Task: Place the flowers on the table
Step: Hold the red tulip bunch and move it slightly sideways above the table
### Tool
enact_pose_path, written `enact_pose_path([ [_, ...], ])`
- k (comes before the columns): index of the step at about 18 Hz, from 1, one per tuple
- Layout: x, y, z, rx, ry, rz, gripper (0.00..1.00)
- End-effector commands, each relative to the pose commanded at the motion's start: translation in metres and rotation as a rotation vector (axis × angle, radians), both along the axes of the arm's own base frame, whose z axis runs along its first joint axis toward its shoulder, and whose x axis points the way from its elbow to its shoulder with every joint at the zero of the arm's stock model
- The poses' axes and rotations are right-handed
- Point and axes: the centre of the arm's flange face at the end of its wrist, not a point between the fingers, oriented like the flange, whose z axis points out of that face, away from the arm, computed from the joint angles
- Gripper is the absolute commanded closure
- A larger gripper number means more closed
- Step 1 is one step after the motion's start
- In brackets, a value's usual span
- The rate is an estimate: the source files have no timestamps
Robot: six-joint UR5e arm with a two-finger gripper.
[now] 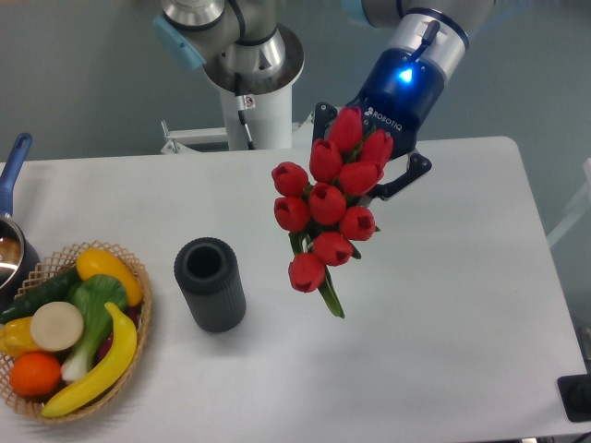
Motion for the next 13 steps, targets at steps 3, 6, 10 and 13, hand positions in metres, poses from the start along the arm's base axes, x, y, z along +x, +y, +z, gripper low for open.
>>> enact_pose_path([
  [3,0.0003,0.0005,-0.0005,-0.005,0.002,0.002,0.60],
  [6,-0.0015,-0.0006,-0.0023,-0.008,-0.003,0.006,0.60],
  [10,0.0003,-0.0015,0.0004,-0.012,-0.009,0.013,0.60],
  [13,-0.0013,-0.0022,0.0028,-0.032,0.004,0.030,0.60],
])
